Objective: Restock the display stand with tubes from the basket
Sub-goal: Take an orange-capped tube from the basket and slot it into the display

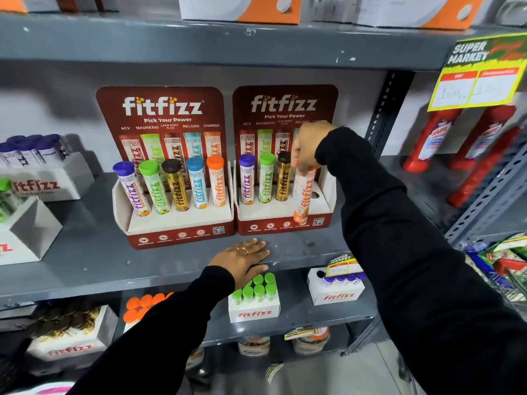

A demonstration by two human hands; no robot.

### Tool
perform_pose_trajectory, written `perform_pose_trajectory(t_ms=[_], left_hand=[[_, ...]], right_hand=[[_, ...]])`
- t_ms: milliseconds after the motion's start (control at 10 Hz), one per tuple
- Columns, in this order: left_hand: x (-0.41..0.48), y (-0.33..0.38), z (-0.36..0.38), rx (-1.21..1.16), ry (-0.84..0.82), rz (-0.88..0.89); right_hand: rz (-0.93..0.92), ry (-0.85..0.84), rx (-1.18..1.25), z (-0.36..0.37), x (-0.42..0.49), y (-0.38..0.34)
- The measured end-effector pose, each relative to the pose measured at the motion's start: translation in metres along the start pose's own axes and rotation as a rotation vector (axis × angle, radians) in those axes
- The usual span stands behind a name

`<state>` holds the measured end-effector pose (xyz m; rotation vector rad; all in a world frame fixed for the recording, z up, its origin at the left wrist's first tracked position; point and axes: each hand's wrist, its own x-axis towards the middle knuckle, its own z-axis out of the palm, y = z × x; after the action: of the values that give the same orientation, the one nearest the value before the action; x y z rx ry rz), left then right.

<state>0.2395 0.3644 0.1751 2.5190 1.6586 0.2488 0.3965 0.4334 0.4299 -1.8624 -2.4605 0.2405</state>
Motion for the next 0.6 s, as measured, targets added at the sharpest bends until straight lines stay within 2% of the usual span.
perform_pose_trajectory(t_ms=[100,300,600], left_hand=[[0.004,0.000,0.000,0.014,-0.017,0.048],[0.009,-0.012,0.000,0.038,0.009,0.158],[0.010,-0.019,0.003,0.077,0.138,0.215]], right_hand=[[0.076,0.059,0.121,0.001,0.010,0.016],[0.177,0.274,0.139,0.010,0.021,0.031],[0.210,0.350,0.153,0.018,0.027,0.042]])
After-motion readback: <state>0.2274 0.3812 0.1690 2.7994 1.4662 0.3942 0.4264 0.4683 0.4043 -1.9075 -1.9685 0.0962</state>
